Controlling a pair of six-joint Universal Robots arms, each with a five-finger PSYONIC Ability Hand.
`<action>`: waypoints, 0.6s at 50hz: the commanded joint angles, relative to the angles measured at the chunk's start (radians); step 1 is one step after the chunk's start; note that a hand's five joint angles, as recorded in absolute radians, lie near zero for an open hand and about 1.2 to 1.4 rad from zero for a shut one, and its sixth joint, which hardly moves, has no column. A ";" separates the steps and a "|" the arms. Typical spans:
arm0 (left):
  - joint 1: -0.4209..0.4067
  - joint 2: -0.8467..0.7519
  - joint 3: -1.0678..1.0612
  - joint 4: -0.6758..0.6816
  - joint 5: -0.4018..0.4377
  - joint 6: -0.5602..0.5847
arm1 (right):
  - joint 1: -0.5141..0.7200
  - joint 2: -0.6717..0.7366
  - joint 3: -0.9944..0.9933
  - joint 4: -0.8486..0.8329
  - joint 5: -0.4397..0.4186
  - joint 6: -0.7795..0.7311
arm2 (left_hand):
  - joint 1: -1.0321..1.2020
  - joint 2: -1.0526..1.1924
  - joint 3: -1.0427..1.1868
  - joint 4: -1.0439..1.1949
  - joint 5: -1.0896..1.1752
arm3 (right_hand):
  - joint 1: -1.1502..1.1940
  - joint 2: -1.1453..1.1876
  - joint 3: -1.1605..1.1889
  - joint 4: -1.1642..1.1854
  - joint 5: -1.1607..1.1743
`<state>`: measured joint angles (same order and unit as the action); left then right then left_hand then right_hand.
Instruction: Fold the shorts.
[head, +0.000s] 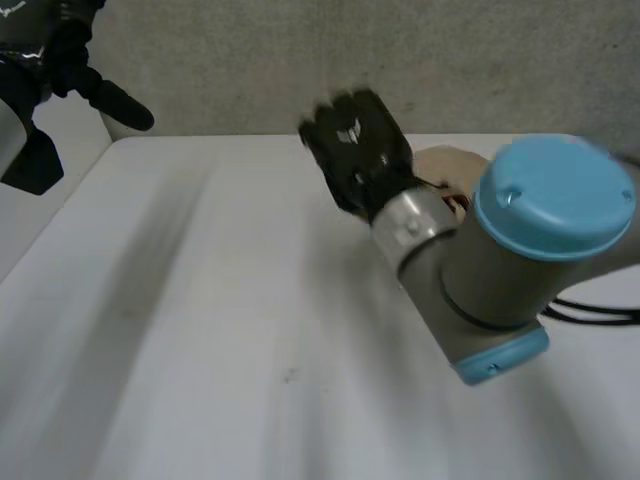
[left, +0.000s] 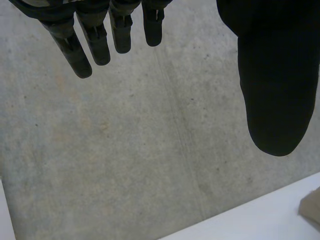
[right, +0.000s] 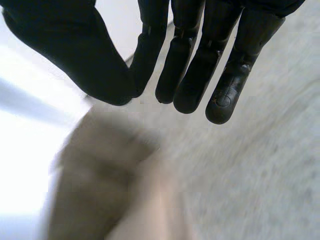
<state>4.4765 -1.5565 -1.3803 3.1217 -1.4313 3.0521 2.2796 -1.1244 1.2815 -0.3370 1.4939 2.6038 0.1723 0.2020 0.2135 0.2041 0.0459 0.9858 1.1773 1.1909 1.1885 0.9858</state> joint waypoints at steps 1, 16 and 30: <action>0.004 0.033 0.001 0.000 0.000 -0.001 | 0.028 -0.103 -0.290 0.030 0.081 0.206 | 0.002 -0.027 -0.039 -0.030 -0.046 | 0.410 0.219 0.205 0.208 0.236; 0.003 0.041 -0.003 0.000 -0.001 -0.001 | -0.107 -0.141 -0.234 0.240 0.158 0.211 | 0.002 -0.027 -0.039 -0.030 -0.046 | 0.410 0.219 0.205 0.208 0.236; -0.005 0.033 -0.014 0.000 -0.001 0.000 | -0.091 -0.092 0.216 0.263 0.078 0.214 | 0.002 -0.027 -0.039 -0.030 -0.046 | -0.478 -0.670 -0.683 -0.681 -0.653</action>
<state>4.4745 -1.5167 -1.3908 3.1216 -1.4330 3.0511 2.1742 -1.2616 1.3529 -0.0431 1.6217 2.7614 0.1723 0.2020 0.2135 0.2041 0.0459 0.4320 0.4847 0.4856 0.4843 0.3089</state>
